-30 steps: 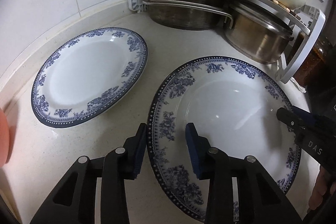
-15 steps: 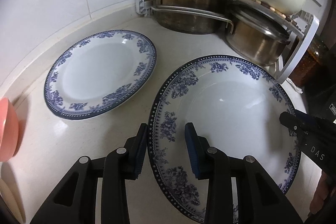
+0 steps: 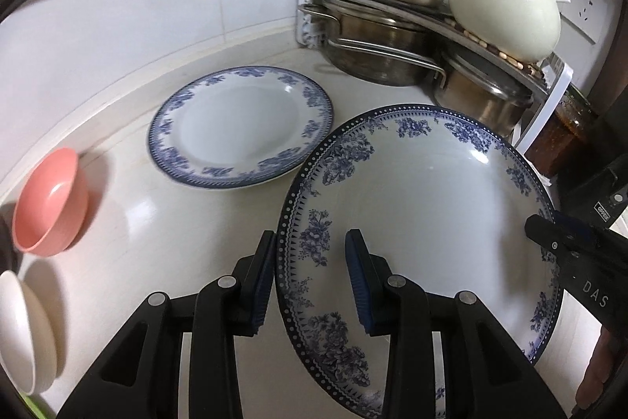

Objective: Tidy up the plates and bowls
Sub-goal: 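Lift the blue-and-white plate with both tools and carry it toward the green plate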

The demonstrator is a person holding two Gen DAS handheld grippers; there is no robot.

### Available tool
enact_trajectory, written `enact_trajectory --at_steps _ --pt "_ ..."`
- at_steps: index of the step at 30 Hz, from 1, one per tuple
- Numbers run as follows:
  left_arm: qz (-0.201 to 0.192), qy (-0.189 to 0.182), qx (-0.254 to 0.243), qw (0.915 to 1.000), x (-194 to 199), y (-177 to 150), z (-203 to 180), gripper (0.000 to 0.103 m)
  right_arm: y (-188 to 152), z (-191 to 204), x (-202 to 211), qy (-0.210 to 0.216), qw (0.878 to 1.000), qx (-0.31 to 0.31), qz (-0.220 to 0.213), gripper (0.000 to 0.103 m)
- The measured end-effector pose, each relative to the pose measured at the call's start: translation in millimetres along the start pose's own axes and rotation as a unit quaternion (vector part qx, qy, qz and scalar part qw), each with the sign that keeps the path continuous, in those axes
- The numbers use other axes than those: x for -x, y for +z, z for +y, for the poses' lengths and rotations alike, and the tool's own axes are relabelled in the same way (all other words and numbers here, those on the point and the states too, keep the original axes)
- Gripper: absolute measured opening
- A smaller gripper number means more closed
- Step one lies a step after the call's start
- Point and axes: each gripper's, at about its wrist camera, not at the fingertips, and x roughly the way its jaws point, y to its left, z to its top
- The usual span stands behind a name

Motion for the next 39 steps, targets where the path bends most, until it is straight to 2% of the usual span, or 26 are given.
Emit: enact_trajectory --at_steps 11,23,39 --pt "-0.019 0.017 0.028 0.9993 51 -22 31 0.035 -11 34 38 0.016 1.0 0.022 -0.011 0.036" --pt "-0.04 0.044 0.059 0.9965 102 -50 84 0.035 -30 84 79 0.04 0.997 0.057 -0.027 0.036" --pt "-0.059 0.087 0.104 0.989 166 -99 154 0.035 -62 154 123 0.079 0.99 0.106 -0.043 0.036"
